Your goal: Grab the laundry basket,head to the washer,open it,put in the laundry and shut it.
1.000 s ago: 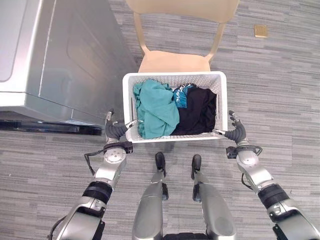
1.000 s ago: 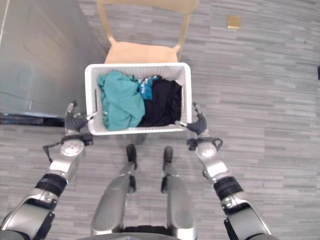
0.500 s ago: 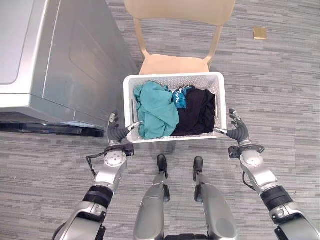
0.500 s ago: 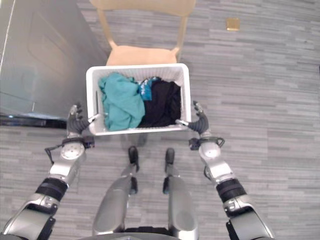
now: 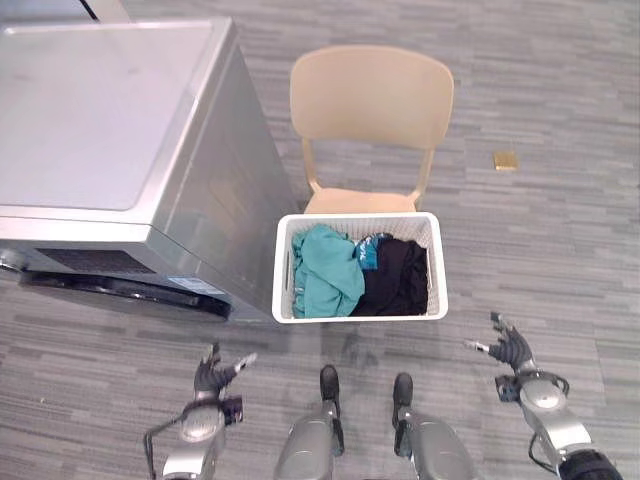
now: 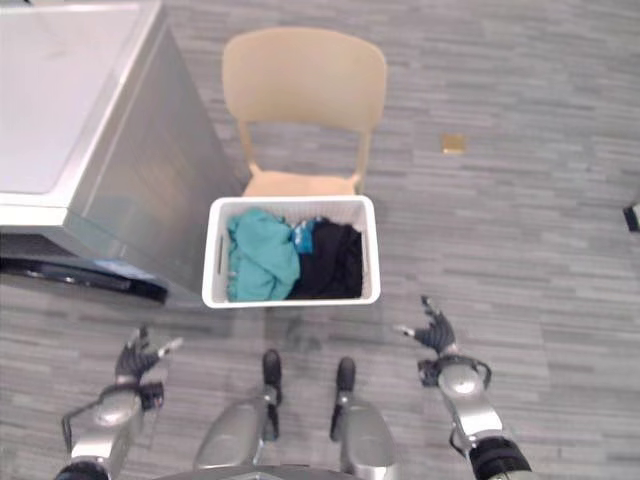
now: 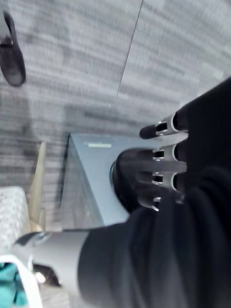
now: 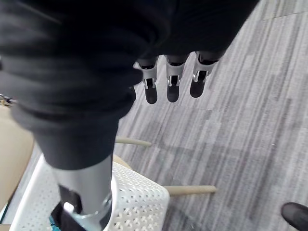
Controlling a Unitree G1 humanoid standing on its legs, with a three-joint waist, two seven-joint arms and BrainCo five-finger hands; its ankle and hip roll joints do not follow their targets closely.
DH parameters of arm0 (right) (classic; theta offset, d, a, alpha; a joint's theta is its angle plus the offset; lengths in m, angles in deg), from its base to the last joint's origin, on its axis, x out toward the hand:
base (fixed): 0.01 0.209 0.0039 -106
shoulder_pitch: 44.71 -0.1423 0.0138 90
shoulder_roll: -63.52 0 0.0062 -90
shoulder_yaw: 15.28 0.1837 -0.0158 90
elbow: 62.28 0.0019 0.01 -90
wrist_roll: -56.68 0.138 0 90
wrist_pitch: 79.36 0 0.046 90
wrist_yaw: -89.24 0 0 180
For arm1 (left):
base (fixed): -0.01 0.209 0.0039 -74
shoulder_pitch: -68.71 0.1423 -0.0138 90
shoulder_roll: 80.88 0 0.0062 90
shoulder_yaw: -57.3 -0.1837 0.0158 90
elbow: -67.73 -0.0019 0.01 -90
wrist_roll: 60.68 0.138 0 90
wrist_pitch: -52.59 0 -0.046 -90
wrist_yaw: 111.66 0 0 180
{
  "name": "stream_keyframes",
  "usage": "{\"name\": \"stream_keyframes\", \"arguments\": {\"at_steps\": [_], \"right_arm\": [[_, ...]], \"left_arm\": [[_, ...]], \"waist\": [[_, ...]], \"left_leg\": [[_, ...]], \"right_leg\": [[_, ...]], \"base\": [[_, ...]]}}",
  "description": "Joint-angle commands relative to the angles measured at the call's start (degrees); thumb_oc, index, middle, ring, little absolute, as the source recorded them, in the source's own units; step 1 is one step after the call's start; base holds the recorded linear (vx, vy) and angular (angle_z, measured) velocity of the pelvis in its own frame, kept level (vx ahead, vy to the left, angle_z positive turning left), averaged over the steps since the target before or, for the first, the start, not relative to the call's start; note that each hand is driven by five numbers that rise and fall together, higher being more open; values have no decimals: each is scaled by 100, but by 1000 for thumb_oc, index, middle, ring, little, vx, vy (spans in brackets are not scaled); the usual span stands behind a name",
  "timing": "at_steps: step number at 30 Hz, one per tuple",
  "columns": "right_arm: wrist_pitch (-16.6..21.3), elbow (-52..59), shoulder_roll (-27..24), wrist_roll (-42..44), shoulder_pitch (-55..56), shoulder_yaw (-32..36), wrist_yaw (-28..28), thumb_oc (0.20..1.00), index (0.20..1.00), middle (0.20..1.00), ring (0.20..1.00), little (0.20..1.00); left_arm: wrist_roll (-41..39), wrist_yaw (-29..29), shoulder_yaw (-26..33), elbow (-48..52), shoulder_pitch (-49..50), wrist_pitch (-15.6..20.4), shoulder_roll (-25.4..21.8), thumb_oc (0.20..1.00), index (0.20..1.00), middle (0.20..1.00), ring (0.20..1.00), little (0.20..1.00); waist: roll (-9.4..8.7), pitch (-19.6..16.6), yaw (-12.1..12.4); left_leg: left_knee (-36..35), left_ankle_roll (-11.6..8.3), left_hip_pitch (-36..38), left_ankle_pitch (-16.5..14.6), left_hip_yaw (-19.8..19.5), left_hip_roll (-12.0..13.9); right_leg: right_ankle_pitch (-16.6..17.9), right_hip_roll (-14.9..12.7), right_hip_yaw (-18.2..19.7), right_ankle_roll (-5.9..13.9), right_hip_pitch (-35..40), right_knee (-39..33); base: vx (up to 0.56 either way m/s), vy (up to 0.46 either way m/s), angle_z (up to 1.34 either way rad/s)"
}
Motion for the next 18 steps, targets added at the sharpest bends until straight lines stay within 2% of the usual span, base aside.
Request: {"name": "stream_keyframes", "arguments": {"at_steps": [1,3,7,10,13,15,16,17,18], "right_arm": [[188,111,56,-42,-38,-116,-146,1000,1000,1000,1000,1000],[186,-30,117,-31,-30,-158,-148,1000,1000,1000,1000,1000],[266,-366,300,191,-93,-235,15,1000,1000,1000,1000,1000],[279,-418,334,251,-97,-246,58,1000,1000,1000,1000,1000],[239,-562,412,264,-36,-191,139,1000,1000,1000,1000,1000],[206,-560,469,324,6,-145,193,1000,1000,1000,1000,1000],[206,-559,471,324,6,-144,193,1000,1000,1000,1000,1000],[167,-516,571,344,95,-102,148,1000,1000,1000,1000,1000],[150,-533,606,355,86,-112,122,1000,1000,1000,1000,1000]], "left_arm": [[277,134,-70,-212,-233,25,-148,1000,1000,1000,1000,1000],[304,123,-98,-376,-253,10,-96,1000,1000,1000,1000,1000],[361,13,-326,-763,-533,62,82,1000,1000,1000,1000,1000],[394,10,-403,-681,-524,92,115,1000,1000,1000,1000,1000],[469,-3,-467,-661,-514,83,165,1000,1000,1000,1000,1000],[531,-35,-517,-650,-599,58,153,1000,1000,1000,1000,1000],[531,-36,-518,-650,-600,57,152,1000,1000,1000,1000,1000],[585,-8,-568,-605,-610,54,158,1000,1000,1000,1000,1000],[608,11,-589,-594,-595,47,155,1000,1000,1000,1000,1000]], "waist": [[-258,-170,142],[-244,-174,151],[-204,-162,191],[-188,-192,197],[-195,-306,163],[-257,-335,107],[-259,-340,103],[-263,-429,17],[-286,-468,-1]], "left_leg": [[495,-301,-143,-76,-109,365],[537,-318,-149,-68,-145,374],[957,-496,-585,49,-342,355],[1054,-490,-723,27,-343,335],[843,-476,-707,82,66,647],[887,-550,-764,47,393,829],[896,-550,-776,44,388,827],[792,-482,-660,-85,711,906],[842,-450,-663,-170,722,850]], "right_leg": [[-754,-320,59,455,99,337],[-792,-310,20,428,145,344],[-962,-303,-320,268,257,267],[-966,-360,-489,266,271,225],[-940,-564,-950,359,383,167],[-1013,-734,-1126,432,483,203],[-1014,-736,-1130,434,478,205],[-965,-904,-1289,538,540,247],[-913,-989,-1305,577,568,249]], "base": [[46,-112,16],[19,-96,11],[-17,-101,58],[-14,21,74],[72,141,70],[113,158,117],[127,319,123],[168,332,86],[224,468,71]]}}
